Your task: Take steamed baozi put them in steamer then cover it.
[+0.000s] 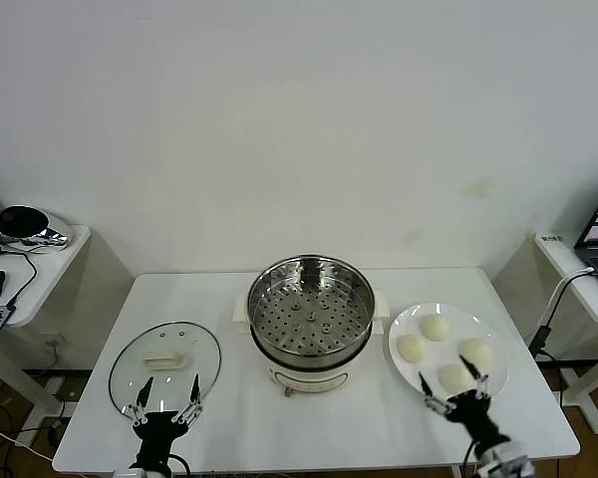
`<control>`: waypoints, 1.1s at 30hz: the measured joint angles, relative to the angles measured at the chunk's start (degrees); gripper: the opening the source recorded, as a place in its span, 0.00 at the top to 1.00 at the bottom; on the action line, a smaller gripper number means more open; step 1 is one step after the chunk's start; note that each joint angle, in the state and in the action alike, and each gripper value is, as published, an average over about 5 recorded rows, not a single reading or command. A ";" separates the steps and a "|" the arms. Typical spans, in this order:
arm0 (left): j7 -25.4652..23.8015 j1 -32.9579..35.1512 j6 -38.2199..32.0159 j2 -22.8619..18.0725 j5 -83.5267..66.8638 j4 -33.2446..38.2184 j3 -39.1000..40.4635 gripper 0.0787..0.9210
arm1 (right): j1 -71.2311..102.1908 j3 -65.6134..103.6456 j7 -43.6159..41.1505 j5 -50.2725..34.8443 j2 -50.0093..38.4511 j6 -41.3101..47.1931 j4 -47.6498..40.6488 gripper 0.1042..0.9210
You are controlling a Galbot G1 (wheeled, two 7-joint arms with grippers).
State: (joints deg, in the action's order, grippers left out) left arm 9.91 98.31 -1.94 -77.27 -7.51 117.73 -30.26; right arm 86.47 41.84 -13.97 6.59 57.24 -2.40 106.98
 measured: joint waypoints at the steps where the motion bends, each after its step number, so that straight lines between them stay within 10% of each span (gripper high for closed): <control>1: 0.02 -0.10 0.03 0.05 0.05 0.02 -0.04 0.12 | -0.67 -0.09 -0.48 0.54 -0.88 0.27 -0.28 0.12; 16: 0.19 -1.44 0.32 1.17 0.81 0.90 -1.41 0.12 | -32.74 -21.70 -21.87 12.42 -21.73 4.26 -13.88 0.12; 33: 0.53 -1.96 0.74 1.66 1.05 1.13 -3.46 0.12 | -72.58 -62.03 -43.86 12.63 -21.14 2.35 -34.63 0.12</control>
State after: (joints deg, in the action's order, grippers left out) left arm 10.44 96.35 -1.21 -75.61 -6.46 118.85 -33.72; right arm 13.88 -20.20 -57.83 19.21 36.10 -0.05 72.35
